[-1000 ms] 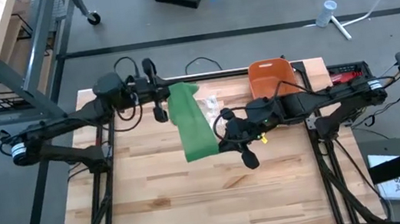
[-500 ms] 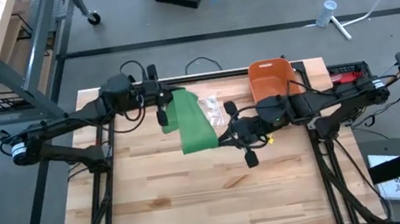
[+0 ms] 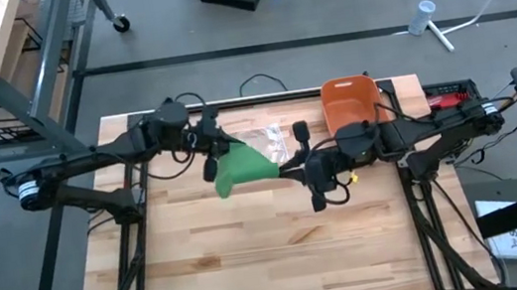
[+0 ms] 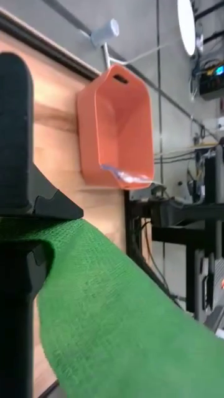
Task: Roll bandage
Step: Roll the green bandage
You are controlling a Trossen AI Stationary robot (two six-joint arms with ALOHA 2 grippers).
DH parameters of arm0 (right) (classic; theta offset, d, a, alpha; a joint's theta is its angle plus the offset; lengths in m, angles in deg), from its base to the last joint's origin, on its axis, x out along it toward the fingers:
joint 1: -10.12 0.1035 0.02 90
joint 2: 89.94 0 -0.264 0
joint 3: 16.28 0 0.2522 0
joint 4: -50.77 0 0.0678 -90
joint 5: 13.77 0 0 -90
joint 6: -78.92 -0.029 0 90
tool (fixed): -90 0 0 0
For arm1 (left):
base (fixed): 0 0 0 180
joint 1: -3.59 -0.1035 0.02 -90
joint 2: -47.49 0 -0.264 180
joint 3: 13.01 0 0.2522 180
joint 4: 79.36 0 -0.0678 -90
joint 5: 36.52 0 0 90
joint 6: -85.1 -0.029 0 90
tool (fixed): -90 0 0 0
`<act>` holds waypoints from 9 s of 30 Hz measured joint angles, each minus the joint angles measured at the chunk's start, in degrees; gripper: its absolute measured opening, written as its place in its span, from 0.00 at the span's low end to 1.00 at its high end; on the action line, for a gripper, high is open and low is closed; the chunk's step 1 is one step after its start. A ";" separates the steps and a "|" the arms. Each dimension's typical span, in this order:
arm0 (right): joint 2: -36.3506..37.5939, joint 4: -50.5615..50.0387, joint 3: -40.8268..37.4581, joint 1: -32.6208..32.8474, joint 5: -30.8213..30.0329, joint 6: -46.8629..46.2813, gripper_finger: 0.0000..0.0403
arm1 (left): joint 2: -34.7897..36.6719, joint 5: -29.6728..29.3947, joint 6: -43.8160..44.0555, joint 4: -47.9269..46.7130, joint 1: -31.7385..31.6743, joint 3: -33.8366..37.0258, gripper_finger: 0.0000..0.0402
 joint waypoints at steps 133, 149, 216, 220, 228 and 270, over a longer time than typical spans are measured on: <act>0.09 -13.36 -3.78 -1.41 -27.58 -5.84 0.00 | 1.47 2.89 28.60 18.04 15.91 -4.25 0.00; -3.96 -14.24 -3.78 -1.03 -8.69 -15.01 0.00 | 2.01 2.75 23.44 -0.26 14.14 -17.37 0.00; -3.04 -10.64 -0.04 5.11 15.37 -20.36 0.00 | -15.43 14.43 -10.53 -37.60 7.90 -16.83 0.75; -3.02 -10.69 -0.02 5.14 15.43 -20.36 0.00 | -14.63 14.02 -11.80 -41.66 7.87 -17.43 0.72; -2.89 -10.78 0.04 5.21 15.78 -20.25 0.00 | -11.65 7.93 -12.27 -41.80 7.42 -19.90 0.70; -4.59 22.53 -0.42 -6.28 1.91 -58.45 0.00 | 20.68 -1.14 20.11 12.99 17.30 27.74 0.64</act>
